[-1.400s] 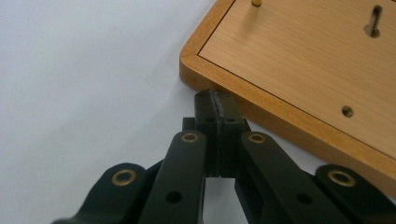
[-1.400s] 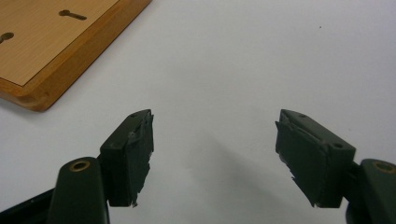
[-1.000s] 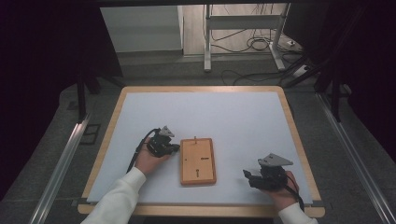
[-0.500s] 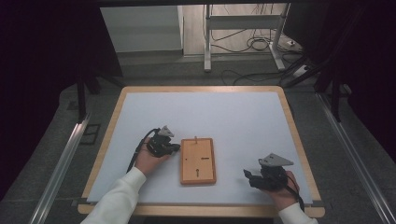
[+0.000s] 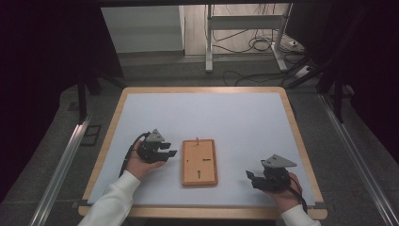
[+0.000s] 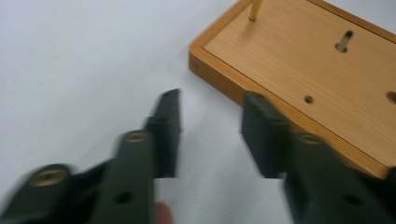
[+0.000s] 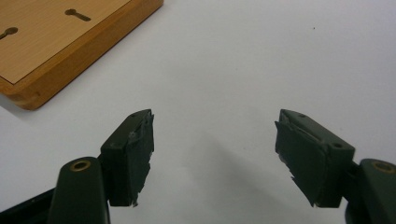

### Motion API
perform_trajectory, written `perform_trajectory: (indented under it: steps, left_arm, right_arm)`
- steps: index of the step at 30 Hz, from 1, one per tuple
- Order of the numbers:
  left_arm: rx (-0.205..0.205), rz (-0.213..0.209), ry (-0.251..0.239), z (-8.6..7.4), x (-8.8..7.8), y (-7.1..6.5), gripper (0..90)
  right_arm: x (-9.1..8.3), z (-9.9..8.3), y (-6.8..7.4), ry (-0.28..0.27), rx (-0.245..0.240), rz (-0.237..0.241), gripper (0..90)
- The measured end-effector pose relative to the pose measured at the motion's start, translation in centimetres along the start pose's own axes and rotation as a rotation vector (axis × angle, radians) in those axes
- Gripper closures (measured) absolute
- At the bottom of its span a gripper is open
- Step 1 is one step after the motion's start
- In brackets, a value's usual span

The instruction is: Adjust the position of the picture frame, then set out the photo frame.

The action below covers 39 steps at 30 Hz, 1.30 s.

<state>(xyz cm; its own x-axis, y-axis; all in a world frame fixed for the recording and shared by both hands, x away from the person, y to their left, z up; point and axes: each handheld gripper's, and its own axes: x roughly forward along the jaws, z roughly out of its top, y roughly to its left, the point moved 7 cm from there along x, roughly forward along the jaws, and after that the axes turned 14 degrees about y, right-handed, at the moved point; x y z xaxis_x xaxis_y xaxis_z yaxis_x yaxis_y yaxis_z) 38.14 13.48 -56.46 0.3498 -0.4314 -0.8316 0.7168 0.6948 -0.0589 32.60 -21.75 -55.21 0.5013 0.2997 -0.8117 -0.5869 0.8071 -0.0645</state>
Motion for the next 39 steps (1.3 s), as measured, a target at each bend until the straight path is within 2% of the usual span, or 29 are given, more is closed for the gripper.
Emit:
perform_trajectory:
  steps: [1,4,11,16,21,24,28,31,34,39]
  left_arm:
    - [0.002,-0.002,-0.002,0.1,0.0,0.0,46.2]
    - [0.015,-0.010,-0.014,0.2,-0.1,-0.2,41.5]
    - [0.025,-0.025,-0.033,0.5,-0.5,-0.3,34.5]
    - [0.039,-0.024,-0.051,1.3,-0.3,-0.5,32.4]
    - [0.056,-0.022,-0.043,1.8,0.3,-0.7,32.3]
    - [0.051,-0.033,-0.046,1.9,0.3,-0.7,32.2]
    - [0.066,-0.020,-0.037,2.5,0.6,-0.4,30.8]
    - [0.068,-0.039,-0.053,3.6,0.7,-0.5,30.5]
    - [0.083,-0.036,-0.043,4.6,0.9,-0.7,28.4]
    - [0.098,-0.048,-0.035,5.4,1.4,-1.0,26.8]
  right_arm:
    - [0.0,0.0,0.0,0.001,-0.001,-0.001,28.3]
    - [0.1,0.0,0.0,0.003,-0.001,-0.003,28.3]
    - [0.1,0.0,0.0,-0.001,0.001,0.000,28.2]
    - [0.0,0.1,0.3,-0.008,-0.005,0.002,27.5]
    - [0.1,0.2,0.3,-0.009,-0.008,0.006,27.1]
    - [0.2,0.5,0.4,-0.017,-0.010,0.014,27.0]
    - [-0.1,0.6,0.6,-0.027,-0.015,0.028,26.8]
    - [-0.3,0.2,0.7,-0.025,-0.026,0.025,26.2]
    - [-0.9,-0.5,0.8,-0.027,-0.018,0.012,25.9]
    - [-1.7,-1.1,1.1,-0.037,-0.014,-0.003,25.5]
